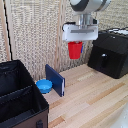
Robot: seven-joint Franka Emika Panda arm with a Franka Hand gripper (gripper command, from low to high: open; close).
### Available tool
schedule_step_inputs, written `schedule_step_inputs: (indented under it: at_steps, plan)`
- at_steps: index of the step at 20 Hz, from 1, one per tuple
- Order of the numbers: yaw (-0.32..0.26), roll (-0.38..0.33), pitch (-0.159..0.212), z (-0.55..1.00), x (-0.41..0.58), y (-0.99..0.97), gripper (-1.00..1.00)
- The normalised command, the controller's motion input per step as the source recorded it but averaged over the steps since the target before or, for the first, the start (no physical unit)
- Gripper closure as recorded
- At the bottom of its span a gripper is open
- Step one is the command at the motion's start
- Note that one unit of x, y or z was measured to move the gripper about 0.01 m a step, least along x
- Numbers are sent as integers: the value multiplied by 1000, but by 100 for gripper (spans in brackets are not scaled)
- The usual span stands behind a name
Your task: Please find the red cup among the items before you. Carefully move your gripper towards it and gently hold it. Locate the front section of the organizer in front of you. Transfer the red cup above the front section and let go, placing it within that section.
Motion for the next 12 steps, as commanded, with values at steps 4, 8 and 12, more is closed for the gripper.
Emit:
schedule_step_inputs:
  at_steps: [4, 8, 12]
  plan:
    - [0, 0, 31, 309, 0, 951, 100]
    - [0, -2, 3, 102, 0, 985, 100]
    - [0, -3, 0, 34, 0, 991, 100]
